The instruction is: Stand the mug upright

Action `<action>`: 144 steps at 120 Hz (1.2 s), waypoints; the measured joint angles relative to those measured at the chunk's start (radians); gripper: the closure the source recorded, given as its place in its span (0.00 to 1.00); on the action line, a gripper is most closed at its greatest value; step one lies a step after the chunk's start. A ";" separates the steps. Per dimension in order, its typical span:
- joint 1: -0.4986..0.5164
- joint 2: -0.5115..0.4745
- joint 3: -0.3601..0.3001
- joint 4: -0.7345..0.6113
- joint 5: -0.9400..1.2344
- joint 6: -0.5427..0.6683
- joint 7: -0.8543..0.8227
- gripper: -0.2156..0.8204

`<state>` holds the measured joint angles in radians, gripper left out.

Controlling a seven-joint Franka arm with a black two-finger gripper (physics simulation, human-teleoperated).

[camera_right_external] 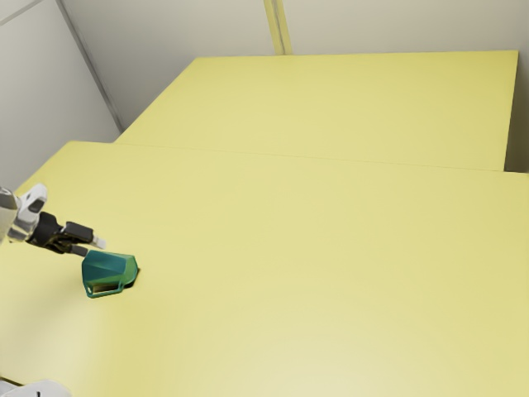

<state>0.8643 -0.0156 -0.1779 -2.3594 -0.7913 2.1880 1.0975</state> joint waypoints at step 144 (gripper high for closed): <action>0.041 0.015 -0.032 -0.089 -0.193 -0.035 0.472 0.41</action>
<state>0.9049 -0.0005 -0.2095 -2.4482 -0.9844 2.1534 1.5697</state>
